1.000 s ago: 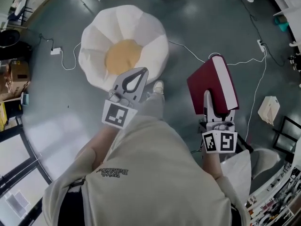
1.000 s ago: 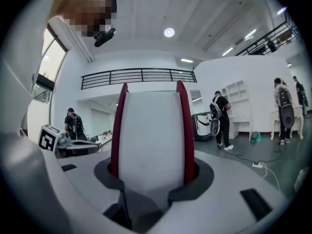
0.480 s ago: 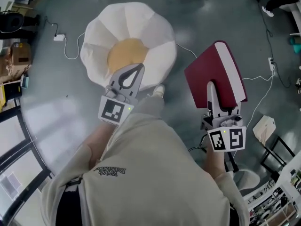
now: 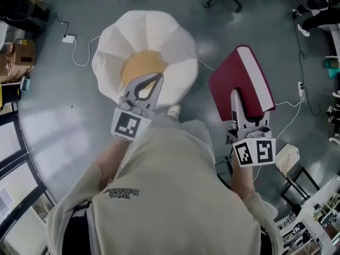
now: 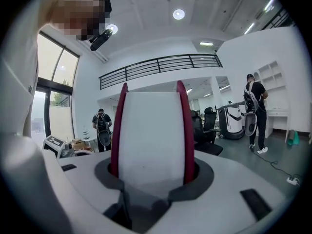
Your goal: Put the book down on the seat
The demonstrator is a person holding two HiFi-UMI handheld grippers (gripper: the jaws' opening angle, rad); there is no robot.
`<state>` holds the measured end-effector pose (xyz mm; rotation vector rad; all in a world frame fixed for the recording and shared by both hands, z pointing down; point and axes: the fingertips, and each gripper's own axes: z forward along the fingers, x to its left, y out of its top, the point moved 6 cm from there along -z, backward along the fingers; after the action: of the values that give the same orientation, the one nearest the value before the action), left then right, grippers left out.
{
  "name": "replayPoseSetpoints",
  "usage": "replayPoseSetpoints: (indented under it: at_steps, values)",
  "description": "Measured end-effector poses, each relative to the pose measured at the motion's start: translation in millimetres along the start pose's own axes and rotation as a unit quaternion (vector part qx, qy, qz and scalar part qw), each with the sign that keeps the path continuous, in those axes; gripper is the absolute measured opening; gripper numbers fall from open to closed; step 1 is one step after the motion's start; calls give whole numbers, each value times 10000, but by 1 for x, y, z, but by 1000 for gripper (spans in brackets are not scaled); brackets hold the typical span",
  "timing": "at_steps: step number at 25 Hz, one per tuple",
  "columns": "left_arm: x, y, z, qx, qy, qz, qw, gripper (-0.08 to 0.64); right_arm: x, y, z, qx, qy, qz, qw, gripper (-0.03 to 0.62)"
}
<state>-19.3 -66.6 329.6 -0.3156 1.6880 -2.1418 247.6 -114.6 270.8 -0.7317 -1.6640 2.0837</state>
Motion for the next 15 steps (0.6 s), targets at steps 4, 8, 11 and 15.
replayPoseSetpoints:
  at_steps: [4,8,11,15]
  values:
    - [3,11,0,-42,70,158,9998,9,1,12,16,9,198,-93,9998,221]
    - [7,17,2,4,473,58,9989,9,-9,11,38,153,626,-51,9979,221]
    - [9,15,5,64,900,-70,9959,9,-21,6,55,311,966,4,9948,221]
    - [12,16,11,144,1424,-292,9893,9,-43,0,81,543,1308,97,9899,221]
